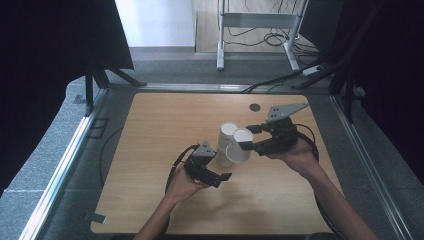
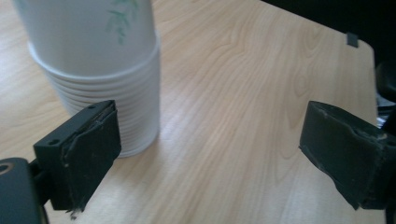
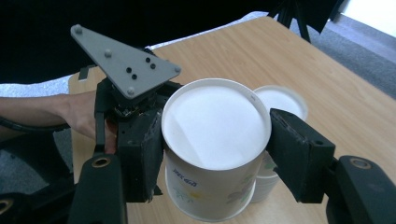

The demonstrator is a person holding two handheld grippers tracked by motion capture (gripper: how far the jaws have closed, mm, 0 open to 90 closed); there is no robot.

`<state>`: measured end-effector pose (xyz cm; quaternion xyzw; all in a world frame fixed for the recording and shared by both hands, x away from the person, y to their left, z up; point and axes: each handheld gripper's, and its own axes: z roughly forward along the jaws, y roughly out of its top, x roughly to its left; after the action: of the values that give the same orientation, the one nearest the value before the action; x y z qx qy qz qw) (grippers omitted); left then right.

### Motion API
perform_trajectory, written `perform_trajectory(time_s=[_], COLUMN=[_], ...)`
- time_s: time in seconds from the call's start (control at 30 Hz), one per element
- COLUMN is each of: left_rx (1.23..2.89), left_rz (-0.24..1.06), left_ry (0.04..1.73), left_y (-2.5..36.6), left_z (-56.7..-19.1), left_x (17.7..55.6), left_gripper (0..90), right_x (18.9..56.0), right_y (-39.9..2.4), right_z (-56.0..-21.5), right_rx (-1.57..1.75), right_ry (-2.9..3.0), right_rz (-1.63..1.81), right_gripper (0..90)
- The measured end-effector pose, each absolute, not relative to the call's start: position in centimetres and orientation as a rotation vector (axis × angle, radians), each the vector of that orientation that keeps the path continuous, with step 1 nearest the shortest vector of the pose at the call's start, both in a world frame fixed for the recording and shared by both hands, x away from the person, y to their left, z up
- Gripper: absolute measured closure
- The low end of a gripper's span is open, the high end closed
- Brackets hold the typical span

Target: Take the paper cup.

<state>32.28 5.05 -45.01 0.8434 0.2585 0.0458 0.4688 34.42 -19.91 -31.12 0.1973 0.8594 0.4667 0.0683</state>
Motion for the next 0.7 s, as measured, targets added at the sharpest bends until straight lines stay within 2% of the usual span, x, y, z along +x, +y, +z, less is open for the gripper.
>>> perform_trajectory(time_s=[0.33, 0.7], left_rx=[2.042, 2.064], left_rz=[0.098, 0.133], left_ry=[0.582, 0.541], left_y=[4.5, 3.3], left_z=[-45.6, -46.7], left_x=[31.4, 30.9], left_gripper=[2.6, 7.8], right_x=[33.5, 32.8], right_y=[-19.5, -18.9], right_z=[-33.9, -37.0], right_rx=[0.579, 0.564], right_ry=[2.619, 2.649], right_rz=[1.396, 1.401], right_gripper=[37.7, 37.7])
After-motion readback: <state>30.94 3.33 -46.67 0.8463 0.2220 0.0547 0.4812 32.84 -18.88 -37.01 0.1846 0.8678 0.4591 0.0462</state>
